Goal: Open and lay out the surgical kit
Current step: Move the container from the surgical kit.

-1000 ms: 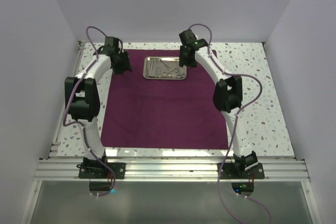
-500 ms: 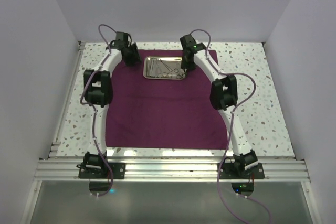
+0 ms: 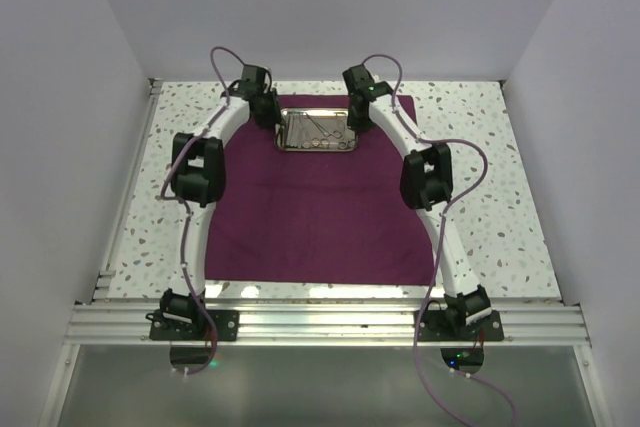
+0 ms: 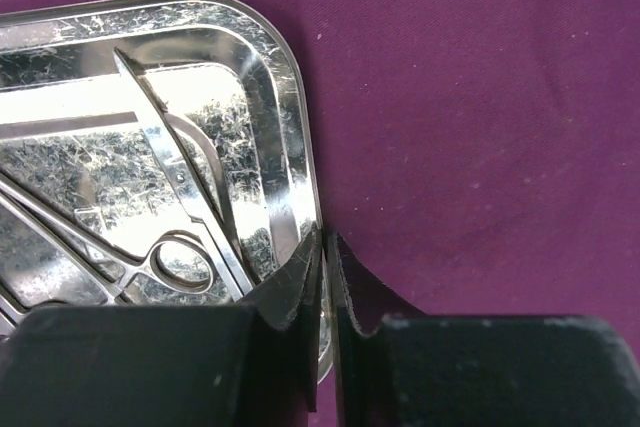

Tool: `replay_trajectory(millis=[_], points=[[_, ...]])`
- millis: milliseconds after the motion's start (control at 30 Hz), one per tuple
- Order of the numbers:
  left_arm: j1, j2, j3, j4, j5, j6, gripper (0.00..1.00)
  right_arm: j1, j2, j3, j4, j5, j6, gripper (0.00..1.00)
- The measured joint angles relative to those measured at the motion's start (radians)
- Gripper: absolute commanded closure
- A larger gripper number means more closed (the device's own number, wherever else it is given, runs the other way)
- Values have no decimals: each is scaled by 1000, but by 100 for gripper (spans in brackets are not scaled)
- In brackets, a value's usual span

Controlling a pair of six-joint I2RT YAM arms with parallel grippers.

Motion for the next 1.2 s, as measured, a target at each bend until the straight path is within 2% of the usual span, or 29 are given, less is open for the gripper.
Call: replay_trajectory(millis=[67, 300, 433, 967, 1200], points=[[-2, -13, -23, 10, -12, 3, 68, -1, -2, -2, 0, 1, 0, 100], [-13, -68, -109, 13, -59, 19, 79, 0, -34, -65, 32, 6, 0, 100], [-15, -89, -142, 19, -63, 22, 100, 3, -62, -120, 63, 6, 1, 100], [-18, -264, -388, 30, -53, 55, 100, 70, -246, -428, 94, 31, 3, 100], [-21, -356, -410, 5, -58, 61, 100, 80, -271, -422, 51, 32, 13, 100]])
